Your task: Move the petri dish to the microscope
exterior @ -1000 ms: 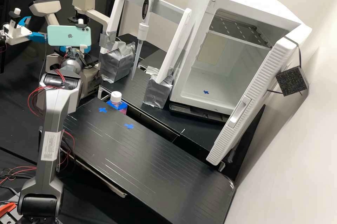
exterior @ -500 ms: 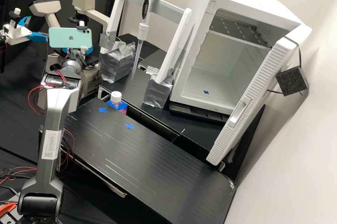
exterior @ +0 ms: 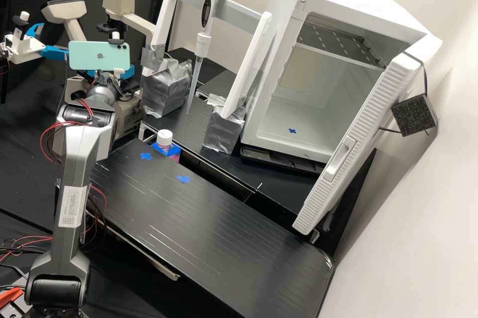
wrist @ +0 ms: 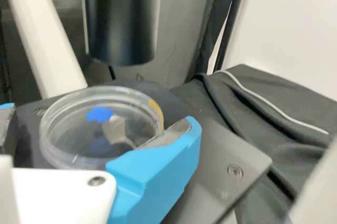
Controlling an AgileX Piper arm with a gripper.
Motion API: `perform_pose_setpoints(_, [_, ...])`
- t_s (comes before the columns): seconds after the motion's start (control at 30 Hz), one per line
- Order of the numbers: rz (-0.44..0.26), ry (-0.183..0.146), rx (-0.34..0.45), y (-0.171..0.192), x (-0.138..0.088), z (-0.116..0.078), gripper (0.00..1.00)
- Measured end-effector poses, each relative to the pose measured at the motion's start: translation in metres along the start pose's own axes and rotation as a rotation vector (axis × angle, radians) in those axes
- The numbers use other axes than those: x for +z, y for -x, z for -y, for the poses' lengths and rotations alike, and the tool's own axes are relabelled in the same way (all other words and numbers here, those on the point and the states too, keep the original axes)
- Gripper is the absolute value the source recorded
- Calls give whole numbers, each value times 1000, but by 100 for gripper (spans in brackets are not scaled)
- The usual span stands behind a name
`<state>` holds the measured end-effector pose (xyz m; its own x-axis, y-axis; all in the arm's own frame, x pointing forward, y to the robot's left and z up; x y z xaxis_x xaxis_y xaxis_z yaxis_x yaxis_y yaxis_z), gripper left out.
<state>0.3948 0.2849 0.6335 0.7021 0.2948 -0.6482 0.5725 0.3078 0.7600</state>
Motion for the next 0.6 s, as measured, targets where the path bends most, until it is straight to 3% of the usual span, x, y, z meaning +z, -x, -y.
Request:
perform_pose_setpoints(0.27, [-17,-43,31,65,1,-17,100])
perform_pose_setpoints(0.6, [-172,-88,111,156,-9,-20,100])
